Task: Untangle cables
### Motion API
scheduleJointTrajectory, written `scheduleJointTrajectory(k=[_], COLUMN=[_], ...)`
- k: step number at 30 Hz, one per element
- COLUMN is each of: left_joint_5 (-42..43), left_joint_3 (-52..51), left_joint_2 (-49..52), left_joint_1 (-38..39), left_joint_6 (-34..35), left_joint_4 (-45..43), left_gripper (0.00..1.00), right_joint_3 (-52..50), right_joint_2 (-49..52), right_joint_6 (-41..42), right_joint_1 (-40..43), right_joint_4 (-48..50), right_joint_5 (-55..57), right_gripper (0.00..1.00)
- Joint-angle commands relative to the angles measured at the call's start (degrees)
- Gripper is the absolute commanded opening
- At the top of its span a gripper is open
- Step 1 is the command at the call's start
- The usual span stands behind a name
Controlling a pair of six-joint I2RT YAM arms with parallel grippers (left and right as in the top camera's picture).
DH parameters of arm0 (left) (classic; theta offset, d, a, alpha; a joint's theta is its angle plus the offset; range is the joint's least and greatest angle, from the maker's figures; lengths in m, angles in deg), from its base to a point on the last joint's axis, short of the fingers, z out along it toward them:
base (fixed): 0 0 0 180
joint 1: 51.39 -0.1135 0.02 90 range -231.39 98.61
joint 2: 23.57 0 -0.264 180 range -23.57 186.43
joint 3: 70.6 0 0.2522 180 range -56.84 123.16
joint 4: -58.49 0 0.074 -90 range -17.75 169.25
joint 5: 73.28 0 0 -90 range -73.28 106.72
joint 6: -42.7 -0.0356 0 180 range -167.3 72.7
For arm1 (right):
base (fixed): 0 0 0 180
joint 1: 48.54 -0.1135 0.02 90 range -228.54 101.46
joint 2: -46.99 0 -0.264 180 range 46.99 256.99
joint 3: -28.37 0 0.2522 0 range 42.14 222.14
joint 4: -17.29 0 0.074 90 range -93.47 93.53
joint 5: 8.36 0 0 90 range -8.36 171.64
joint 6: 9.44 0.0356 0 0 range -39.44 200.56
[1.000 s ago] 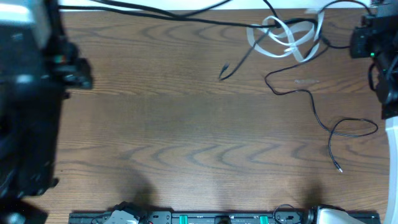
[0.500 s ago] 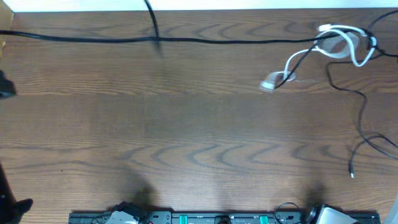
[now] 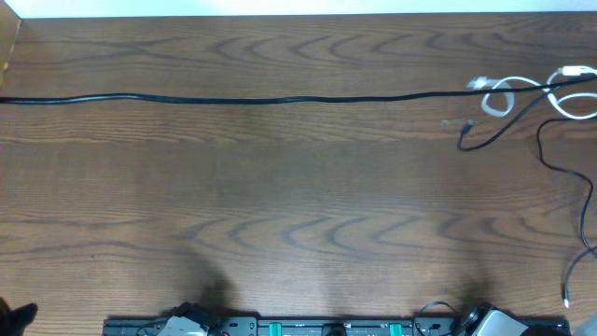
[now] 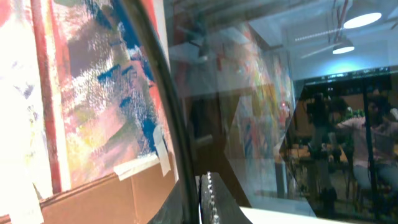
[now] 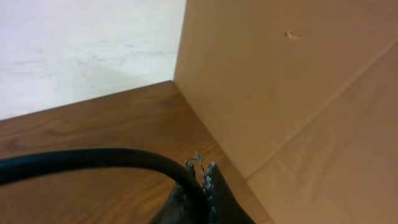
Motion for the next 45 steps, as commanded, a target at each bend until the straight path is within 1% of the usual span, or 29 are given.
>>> scheduleJointTrajectory(k=[1, 2, 3, 4, 5, 6, 7, 8, 10, 12, 14, 15, 18, 21, 23, 25, 27, 30, 32, 35, 37, 41, 45], left_joint_5=[-1.6, -1.6, -1.6, -1.6, -1.6, -1.6, -1.6, -1.6, -1.6, -1.6, 1.7, 5.0, 19.6, 32.3, 39.0, 43.8, 49.0, 51.6, 53.4, 54.8, 54.8, 56.9, 57.9], left_joint_3=[1.2, 1.2, 1.2, 1.2, 1.2, 1.2, 1.2, 1.2, 1.2, 1.2, 1.2, 1.2, 1.2, 1.2, 1.2, 1.2, 1.2, 1.2, 1.2, 1.2, 1.1, 1.1, 1.0], left_joint_2=[1.7, 2.3, 3.1, 3.7, 4.5, 5.1, 5.7, 7.3, 8.8, 10.3, 11.3, 11.7, 12.9, 14.3, 15.3, 16.2, 17.4, 18.4, 18.9, 20.0, 20.7, 22.8, 25.4], left_joint_1=[-0.1, -0.1, -0.1, -0.1, -0.1, -0.1, -0.1, -0.1, -0.1, -0.1, -0.1, -0.1, -0.1, -0.1, -0.1, -0.1, -0.1, -0.1, -0.1, -0.1, -0.2, -0.2, -0.2], left_joint_6=[2.8, 3.2, 3.4, 3.9, 4.9, 6.1, 7.5, 10.6, 13.4, 17.7, 21.7, 23.4, 28.3, 31.4, 32.6, 33.1, 34.1, 34.1, 34.1, 33.7, 32.6, 32.5, 31.9], left_joint_4=[0.9, 1.2, 1.7, 2.4, 3.3, 4.2, 5.2, 7.0, 8.5, 10.0, 12.5, 14.0, 18.4, 20.9, 22.5, 24.1, 26.7, 29.0, 30.3, 31.5, 32.2, 34.9, 37.1], left_gripper=[0.08, 0.08, 0.10, 0.17, 0.28, 0.47, 0.70, 0.97, 0.97, 0.97, 0.97, 0.97, 0.97, 0.97, 0.97, 0.97, 0.97, 0.97, 0.97, 0.97, 0.97, 0.97, 0.97], right_joint_3=[0.5, 0.5, 0.5, 0.5, 0.5, 0.5, 0.5, 0.5, 0.5, 0.5, 0.5, 0.5, 0.5, 0.5, 0.5, 0.5, 0.5, 0.5, 0.5, 0.5, 0.5, 0.5, 0.5], right_joint_2=[-0.7, -0.7, -0.7, -0.7, -0.8, -0.9, -1.1, -1.6, -2.3, -3.3, -4.4, -5.0, -7.0, -9.1, -10.6, -11.8, -13.1, -13.6, -13.7, -13.6, -13.7, -13.6, -13.6], right_joint_6=[2.9, 3.1, 3.3, 3.3, 3.7, 3.9, 3.9, 3.9, 5.0, 6.4, 8.9, 10.4, 12.6, 13.2, 14.2, 15.3, 18.5, 22.3, 23.3, 23.4, 23.4, 23.1, 23.4], right_joint_1=[0.5, 0.5, 0.5, 0.5, 0.5, 0.5, 0.4, 0.3, 0.3, 0.3, 0.3, 0.2, -0.8, -3.3, -5.5, -7.5, -10.6, -14.1, -16.3, -24.0, -27.1, -31.4, -34.8], right_joint_4=[0.5, 0.5, 0.4, 0.3, -0.1, -0.3, -0.5, -0.7, -0.4, 0.1, 0.6, 0.9, 1.5, 2.3, 3.2, 4.3, 6.4, 8.3, 8.5, 8.3, 8.6, 9.7, 13.6], right_joint_5=[-6.8, -8.0, -9.0, -9.8, -10.8, -11.7, -13.2, -17.1, -22.8, -28.8, -33.5, -35.9, -41.3, -43.6, -43.5, -43.5, -43.5, -43.6, -43.6, -43.7, -43.7, -42.8, -42.7], right_gripper=[0.01, 0.01, 0.01, 0.01, 0.01, 0.01, 0.01, 0.01, 0.01, 0.01, 0.01, 0.01, 0.01, 0.01, 0.01, 0.01, 0.01, 0.01, 0.01, 0.01, 0.01, 0.01, 0.01])
